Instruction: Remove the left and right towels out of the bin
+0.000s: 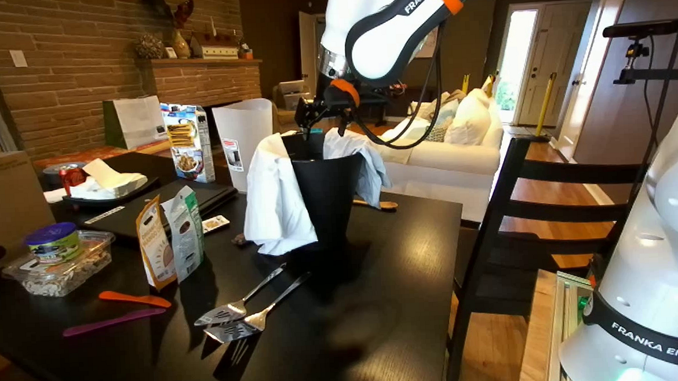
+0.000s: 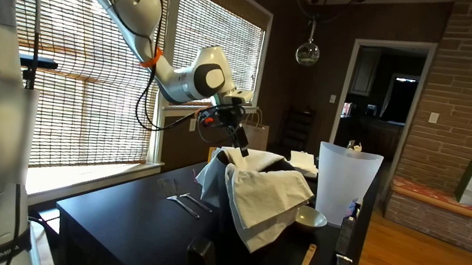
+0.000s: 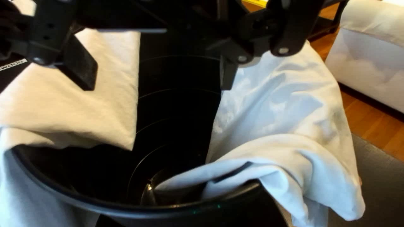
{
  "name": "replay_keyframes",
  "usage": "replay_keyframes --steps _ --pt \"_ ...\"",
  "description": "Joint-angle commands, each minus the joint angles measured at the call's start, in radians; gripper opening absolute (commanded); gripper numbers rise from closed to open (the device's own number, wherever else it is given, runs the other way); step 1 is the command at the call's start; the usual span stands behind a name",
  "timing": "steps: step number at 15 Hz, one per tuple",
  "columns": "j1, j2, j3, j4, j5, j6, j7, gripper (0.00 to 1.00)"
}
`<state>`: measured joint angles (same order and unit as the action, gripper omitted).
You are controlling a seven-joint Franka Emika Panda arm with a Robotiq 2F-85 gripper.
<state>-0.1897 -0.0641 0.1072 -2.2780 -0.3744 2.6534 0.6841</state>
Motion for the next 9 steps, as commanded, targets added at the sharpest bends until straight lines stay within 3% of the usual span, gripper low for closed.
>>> replay_keyframes --steps 1,5,9 --pt "0.059 0.109 -0.069 0.083 0.18 -0.017 -0.118 1.0" --pt "0.083 0.195 -0.091 0.163 0.49 -0.053 -0.351 1.0" --pt "0.071 0.256 -0.098 0.251 0.64 -0.135 -0.472 1.0"
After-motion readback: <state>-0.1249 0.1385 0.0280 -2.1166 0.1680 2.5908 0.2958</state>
